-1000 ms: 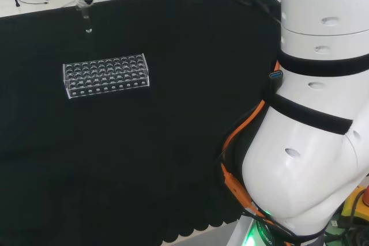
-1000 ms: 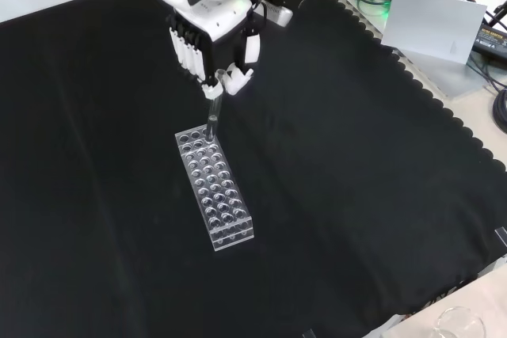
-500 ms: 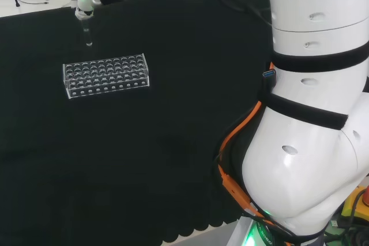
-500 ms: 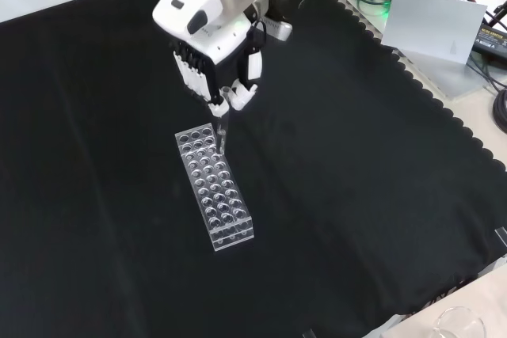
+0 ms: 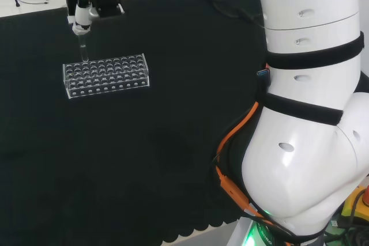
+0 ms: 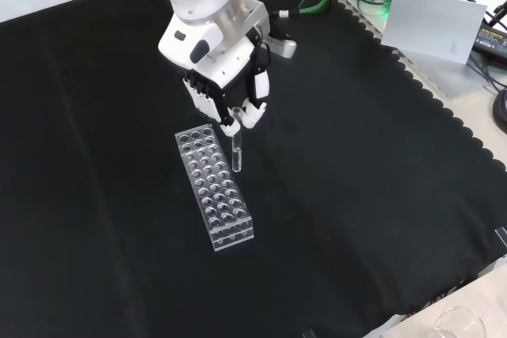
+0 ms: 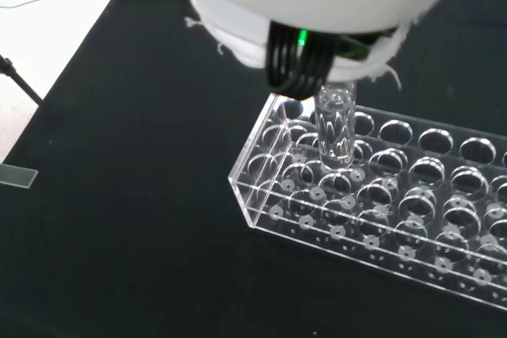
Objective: Put the test tube back in the rack.
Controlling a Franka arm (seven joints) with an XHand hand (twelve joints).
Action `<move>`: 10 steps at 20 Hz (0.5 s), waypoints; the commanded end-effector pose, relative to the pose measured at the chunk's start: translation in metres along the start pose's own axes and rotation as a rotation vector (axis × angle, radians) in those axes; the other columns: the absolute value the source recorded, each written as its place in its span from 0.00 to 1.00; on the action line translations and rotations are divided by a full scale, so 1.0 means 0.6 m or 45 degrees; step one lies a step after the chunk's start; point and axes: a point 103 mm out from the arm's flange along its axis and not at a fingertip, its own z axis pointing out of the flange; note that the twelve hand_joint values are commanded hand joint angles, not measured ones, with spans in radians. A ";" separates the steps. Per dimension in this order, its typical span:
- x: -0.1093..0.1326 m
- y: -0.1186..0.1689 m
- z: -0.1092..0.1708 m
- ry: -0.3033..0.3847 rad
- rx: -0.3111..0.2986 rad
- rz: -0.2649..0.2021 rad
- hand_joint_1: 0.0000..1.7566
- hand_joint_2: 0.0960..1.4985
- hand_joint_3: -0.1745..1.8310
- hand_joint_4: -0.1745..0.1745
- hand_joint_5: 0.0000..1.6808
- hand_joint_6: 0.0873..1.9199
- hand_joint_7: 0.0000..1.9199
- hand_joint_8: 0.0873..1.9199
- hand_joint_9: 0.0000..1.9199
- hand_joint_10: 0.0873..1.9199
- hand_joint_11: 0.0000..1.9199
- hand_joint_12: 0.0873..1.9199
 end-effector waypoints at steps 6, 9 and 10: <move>0.015 0.049 0.034 0.002 0.020 -0.011 0.82 0.36 0.43 0.00 0.85 0.00 0.74 0.31 0.67 0.35 0.75 0.55; 0.014 0.058 0.037 -0.005 0.022 -0.012 0.82 0.36 0.43 0.00 0.85 0.00 0.74 0.31 0.67 0.35 0.75 0.55; 0.013 0.060 0.038 -0.010 0.024 -0.013 0.82 0.36 0.43 0.00 0.85 0.00 0.74 0.31 0.67 0.35 0.75 0.55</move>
